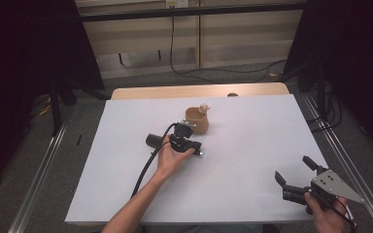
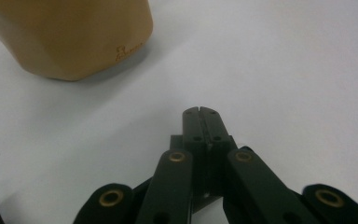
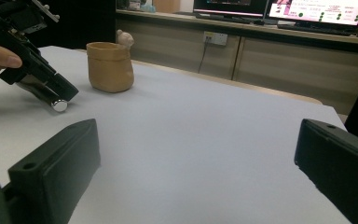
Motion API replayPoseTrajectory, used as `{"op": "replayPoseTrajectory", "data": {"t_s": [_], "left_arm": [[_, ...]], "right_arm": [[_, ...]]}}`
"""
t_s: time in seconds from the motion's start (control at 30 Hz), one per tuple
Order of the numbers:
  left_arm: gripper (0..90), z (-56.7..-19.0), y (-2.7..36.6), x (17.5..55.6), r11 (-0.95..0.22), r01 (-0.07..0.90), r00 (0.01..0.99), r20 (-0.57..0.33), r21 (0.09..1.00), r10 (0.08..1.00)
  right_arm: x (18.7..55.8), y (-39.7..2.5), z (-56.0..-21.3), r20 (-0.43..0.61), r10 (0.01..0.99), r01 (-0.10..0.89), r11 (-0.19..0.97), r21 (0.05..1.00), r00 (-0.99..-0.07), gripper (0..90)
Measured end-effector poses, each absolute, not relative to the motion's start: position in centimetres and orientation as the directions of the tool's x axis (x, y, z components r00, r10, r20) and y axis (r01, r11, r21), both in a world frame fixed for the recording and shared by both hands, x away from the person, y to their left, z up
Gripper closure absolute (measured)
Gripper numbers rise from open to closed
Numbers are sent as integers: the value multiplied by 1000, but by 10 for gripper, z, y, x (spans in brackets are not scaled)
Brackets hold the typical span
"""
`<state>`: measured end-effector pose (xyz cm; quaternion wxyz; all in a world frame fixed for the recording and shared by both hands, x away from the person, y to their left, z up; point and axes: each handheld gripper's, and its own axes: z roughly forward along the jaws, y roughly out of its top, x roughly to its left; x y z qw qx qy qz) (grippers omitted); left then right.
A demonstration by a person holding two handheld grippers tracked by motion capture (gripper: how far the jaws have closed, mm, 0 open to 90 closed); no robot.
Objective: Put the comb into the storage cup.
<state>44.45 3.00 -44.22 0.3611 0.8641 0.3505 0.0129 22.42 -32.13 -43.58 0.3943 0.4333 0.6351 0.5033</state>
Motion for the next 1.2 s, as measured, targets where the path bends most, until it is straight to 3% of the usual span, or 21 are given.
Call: {"op": "replayPoseTrajectory", "data": {"t_s": [1.2], "left_arm": [[900,-442,42,434,-530,585,769,-213,614,603]], "right_arm": [[224,-322,-436,-66,949,152,117,981,-308,0]]}}
